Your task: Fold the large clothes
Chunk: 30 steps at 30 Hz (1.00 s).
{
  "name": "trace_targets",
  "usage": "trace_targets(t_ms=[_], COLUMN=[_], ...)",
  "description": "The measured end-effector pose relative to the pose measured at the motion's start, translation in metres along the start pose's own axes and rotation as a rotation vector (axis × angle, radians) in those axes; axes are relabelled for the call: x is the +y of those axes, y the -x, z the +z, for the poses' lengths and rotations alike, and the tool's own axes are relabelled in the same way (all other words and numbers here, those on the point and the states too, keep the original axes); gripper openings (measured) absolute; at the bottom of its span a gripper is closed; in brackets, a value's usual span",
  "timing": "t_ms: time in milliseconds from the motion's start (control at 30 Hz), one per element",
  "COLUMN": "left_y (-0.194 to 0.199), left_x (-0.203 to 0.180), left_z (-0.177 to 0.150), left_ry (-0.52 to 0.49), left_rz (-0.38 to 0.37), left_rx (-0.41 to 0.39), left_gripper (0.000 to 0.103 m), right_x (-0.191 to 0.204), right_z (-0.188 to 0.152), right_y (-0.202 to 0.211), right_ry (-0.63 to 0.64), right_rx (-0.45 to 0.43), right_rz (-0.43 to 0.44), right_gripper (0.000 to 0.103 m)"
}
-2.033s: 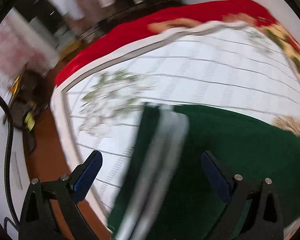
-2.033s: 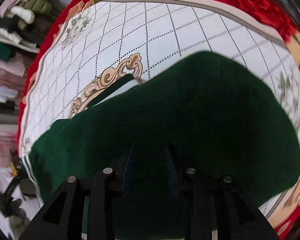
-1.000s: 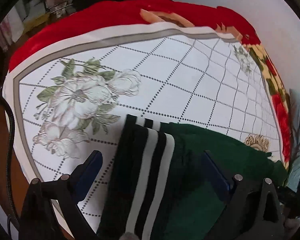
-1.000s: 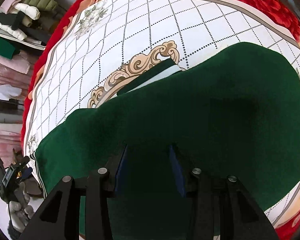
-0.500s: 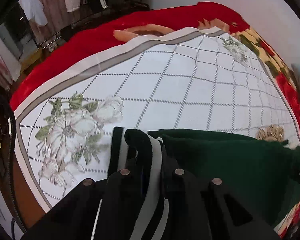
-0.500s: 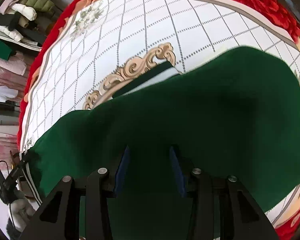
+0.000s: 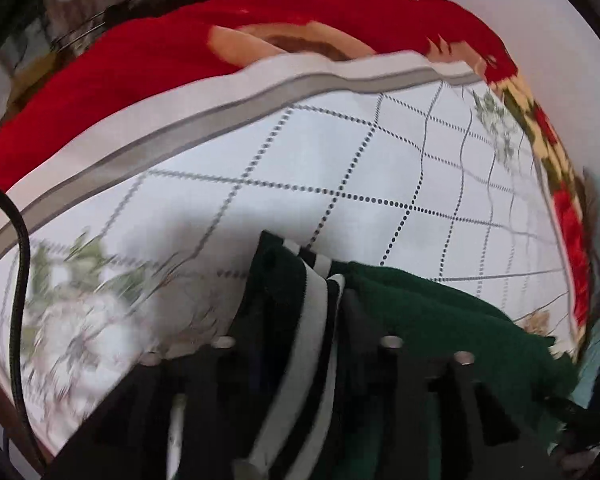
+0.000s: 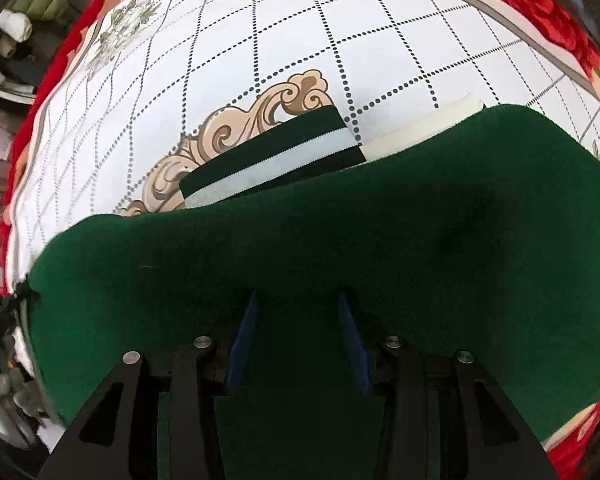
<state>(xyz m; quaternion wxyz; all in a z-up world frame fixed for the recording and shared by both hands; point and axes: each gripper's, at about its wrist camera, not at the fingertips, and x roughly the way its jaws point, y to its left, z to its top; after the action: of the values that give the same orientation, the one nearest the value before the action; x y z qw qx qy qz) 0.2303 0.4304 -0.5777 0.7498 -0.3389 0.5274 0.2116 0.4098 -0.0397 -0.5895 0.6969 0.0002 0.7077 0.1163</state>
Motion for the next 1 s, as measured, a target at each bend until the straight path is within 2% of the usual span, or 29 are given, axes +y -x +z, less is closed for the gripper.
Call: trace_targets(t_ms=[33, 67, 100, 167, 300, 467, 567, 733, 800, 833, 867, 933, 1000], left_y=[0.009, 0.020, 0.036, 0.058, 0.086, 0.066, 0.042, 0.029, 0.027, 0.027, 0.029, 0.033, 0.042], left_x=[0.001, 0.004, 0.008, 0.017, 0.035, 0.047, 0.047, 0.038, 0.036, 0.036, 0.037, 0.035, 0.032], left_z=[-0.003, -0.008, -0.019, -0.037, -0.109, -0.185, -0.200, -0.182, -0.174, -0.172, -0.170, -0.163, -0.160], left_ry=[0.011, 0.023, 0.047, 0.103, 0.261, 0.498, 0.585, 0.600, 0.599, 0.596, 0.588, 0.548, 0.515], left_rz=[0.004, 0.008, 0.003, -0.017, -0.039, -0.123, -0.195, -0.196, -0.215, -0.212, -0.210, -0.272, -0.340], left_rx=[-0.016, -0.036, -0.057, -0.083, -0.067, -0.010, -0.005, -0.144, -0.203, -0.216, -0.245, -0.275, -0.314], left_gripper=[0.057, 0.078, 0.085, 0.086, 0.086, 0.086, 0.085, 0.085, 0.081, 0.065, 0.036, 0.024, 0.022], right_x=[-0.003, -0.006, -0.010, -0.016, -0.026, -0.036, -0.047, -0.060, -0.064, -0.065, -0.068, -0.068, -0.068], right_z=[0.000, -0.002, -0.006, -0.017, -0.048, -0.079, -0.090, -0.095, -0.094, -0.094, -0.094, -0.093, -0.093], right_y=[0.005, 0.009, 0.014, 0.022, 0.036, 0.043, 0.040, 0.034, 0.031, 0.029, 0.028, 0.022, 0.018], right_ry=[-0.005, -0.008, -0.015, -0.024, -0.020, -0.040, -0.079, -0.114, -0.128, -0.135, -0.138, -0.150, -0.157], right_rx=[0.005, 0.007, 0.013, 0.022, 0.032, 0.029, 0.047, 0.054, 0.059, 0.061, 0.065, 0.077, 0.083], right_rz=[0.029, 0.049, 0.073, 0.104, 0.153, 0.168, 0.172, 0.182, 0.189, 0.196, 0.201, 0.210, 0.209], right_gripper=[0.046, 0.046, 0.046, 0.047, 0.050, 0.050, 0.050, 0.050, 0.050, 0.050, 0.050, 0.050, 0.050])
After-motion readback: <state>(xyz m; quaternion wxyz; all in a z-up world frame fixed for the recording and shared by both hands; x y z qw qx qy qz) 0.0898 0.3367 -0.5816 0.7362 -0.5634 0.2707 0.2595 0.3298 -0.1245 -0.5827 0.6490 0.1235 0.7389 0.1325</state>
